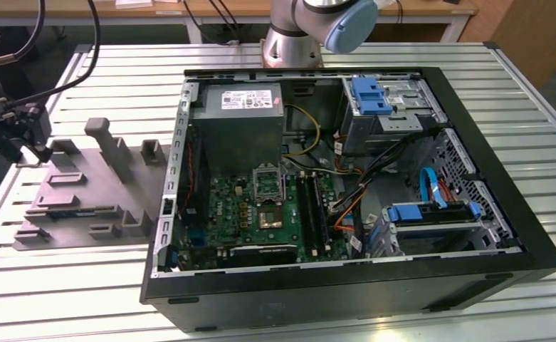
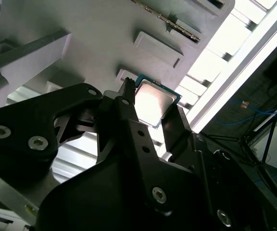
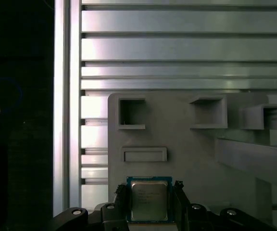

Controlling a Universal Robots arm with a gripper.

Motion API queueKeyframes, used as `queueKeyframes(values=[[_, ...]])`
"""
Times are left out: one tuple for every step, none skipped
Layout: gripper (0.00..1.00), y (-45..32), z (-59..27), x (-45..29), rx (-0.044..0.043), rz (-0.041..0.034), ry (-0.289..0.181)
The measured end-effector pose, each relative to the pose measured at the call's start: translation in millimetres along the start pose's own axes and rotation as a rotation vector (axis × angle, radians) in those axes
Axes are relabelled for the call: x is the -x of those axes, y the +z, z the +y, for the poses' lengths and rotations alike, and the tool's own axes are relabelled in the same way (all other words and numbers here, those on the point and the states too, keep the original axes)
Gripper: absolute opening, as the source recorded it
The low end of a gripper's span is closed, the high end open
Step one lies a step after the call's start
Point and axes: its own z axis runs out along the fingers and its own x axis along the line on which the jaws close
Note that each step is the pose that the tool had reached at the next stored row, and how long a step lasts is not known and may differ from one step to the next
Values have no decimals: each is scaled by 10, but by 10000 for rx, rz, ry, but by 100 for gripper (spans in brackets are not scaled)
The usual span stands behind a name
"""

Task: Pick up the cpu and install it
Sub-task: 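Pick up the cpu and move it towards the insertion slot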

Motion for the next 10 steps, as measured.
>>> queueKeyframes(values=[[47,-5,0,0,0,0,-1],[47,-9,0,0,0,-1,0],[47,-12,1,0,2,-3,0],[47,-16,1,0,1,-1,0],[47,-20,1,0,0,0,0],[47,-23,1,0,0,-1,0],[47,-26,1,1,0,-1,0],[47,-28,1,1,0,-1,0],[47,-32,1,1,0,0,0],[47,-36,2,1,0,0,0]])
